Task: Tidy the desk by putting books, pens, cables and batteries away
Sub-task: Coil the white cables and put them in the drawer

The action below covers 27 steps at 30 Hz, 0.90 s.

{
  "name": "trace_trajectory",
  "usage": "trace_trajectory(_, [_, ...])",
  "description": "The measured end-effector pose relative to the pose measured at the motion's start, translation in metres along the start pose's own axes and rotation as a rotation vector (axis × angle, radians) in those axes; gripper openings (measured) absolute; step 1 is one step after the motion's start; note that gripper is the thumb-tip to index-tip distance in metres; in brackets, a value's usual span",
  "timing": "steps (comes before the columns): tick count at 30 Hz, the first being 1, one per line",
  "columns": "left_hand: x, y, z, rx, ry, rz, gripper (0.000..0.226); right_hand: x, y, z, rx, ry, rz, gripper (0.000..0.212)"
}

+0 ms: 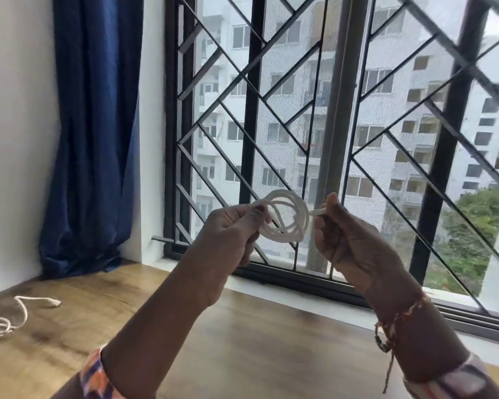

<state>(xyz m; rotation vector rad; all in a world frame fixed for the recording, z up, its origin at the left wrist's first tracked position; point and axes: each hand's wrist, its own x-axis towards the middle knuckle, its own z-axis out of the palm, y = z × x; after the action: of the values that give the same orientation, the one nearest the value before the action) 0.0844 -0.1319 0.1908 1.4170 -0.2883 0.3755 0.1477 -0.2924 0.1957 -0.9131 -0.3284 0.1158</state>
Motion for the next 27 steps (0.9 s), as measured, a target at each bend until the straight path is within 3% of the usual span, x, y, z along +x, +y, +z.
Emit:
trace_trajectory(3, [0.004, -0.005, 0.001, 0.233, 0.166, 0.061, 0.029, -0.007, -0.001, 0.001, -0.161, 0.042, -0.18, 0.021])
trace_trajectory(7, [0.012, -0.015, 0.0, 0.608, 0.335, 0.275, 0.028, -0.022, 0.001, 0.012, -0.321, -0.13, -0.396, 0.028])
trace_trajectory(15, [0.011, -0.015, 0.0, 0.773, 0.432, 0.448, 0.024, -0.031, 0.007, 0.024, -0.507, -0.15, -0.603, 0.016])
trace_trajectory(18, [0.011, -0.011, -0.003, 0.848, 0.4, 0.499, 0.024, -0.027, 0.001, 0.024, -0.359, -0.132, -0.524, 0.016])
trace_trajectory(23, [0.007, -0.015, -0.003, 1.128, 0.256, 0.365, 0.045, -0.02, 0.001, 0.023, -0.088, 0.037, -0.307, 0.016])
trace_trajectory(27, [0.006, -0.021, -0.007, 0.845, 0.064, 0.218, 0.06, -0.019, 0.006, 0.016, -0.051, 0.121, -0.26, 0.014])
